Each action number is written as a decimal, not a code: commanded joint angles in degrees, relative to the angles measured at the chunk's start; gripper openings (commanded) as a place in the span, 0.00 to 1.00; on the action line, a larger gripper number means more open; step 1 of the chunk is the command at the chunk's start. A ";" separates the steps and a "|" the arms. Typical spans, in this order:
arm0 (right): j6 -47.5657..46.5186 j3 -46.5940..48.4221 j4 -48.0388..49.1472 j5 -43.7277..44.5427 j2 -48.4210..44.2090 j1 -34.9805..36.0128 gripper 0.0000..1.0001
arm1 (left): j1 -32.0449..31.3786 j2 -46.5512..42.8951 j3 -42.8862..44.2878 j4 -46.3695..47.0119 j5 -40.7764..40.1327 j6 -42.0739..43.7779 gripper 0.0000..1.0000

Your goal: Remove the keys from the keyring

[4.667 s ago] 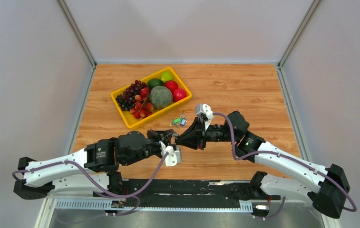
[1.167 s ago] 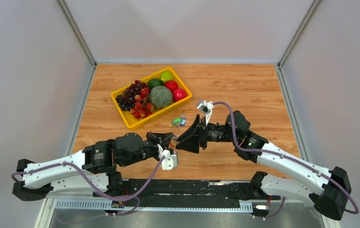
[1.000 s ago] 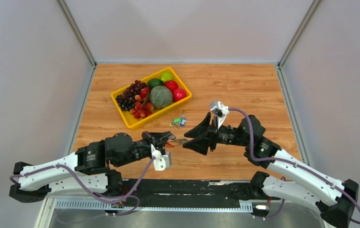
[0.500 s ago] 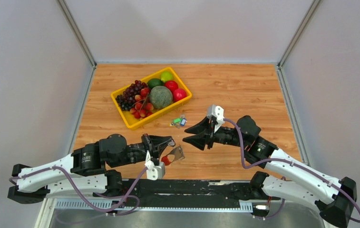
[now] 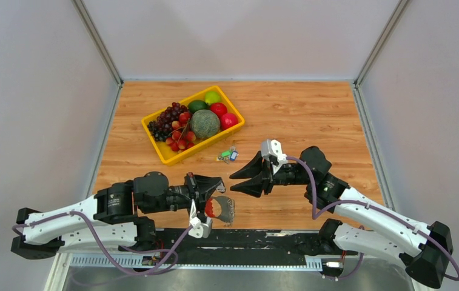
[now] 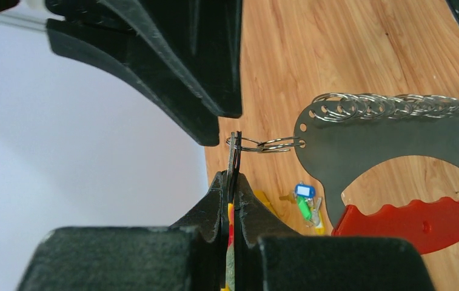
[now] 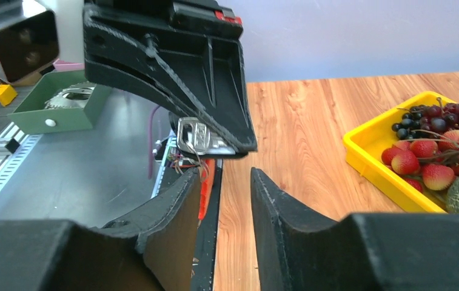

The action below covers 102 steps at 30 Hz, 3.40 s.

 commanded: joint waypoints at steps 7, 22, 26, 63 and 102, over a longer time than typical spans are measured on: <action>2.07 2.97 3.77 -6.94 2.03 0.14 0.38 | -0.22 0.78 3.02 -0.05 3.38 6.97 0.00; 2.60 2.40 3.01 -6.01 3.90 0.12 0.37 | -0.21 -0.06 2.18 3.05 3.13 9.03 0.00; 3.67 2.69 3.35 -6.95 5.18 0.08 0.38 | -0.18 -0.26 1.89 3.47 2.51 9.39 0.00; 8.59 2.22 4.51 -6.91 4.86 1.18 0.00 | -0.22 -3.06 -0.88 5.19 -0.30 10.07 0.00; 17.92 -3.28 -16.74 55.03 -10.30 1.10 0.00 | 2.37 11.64 -4.90 18.08 -48.39 -56.44 0.00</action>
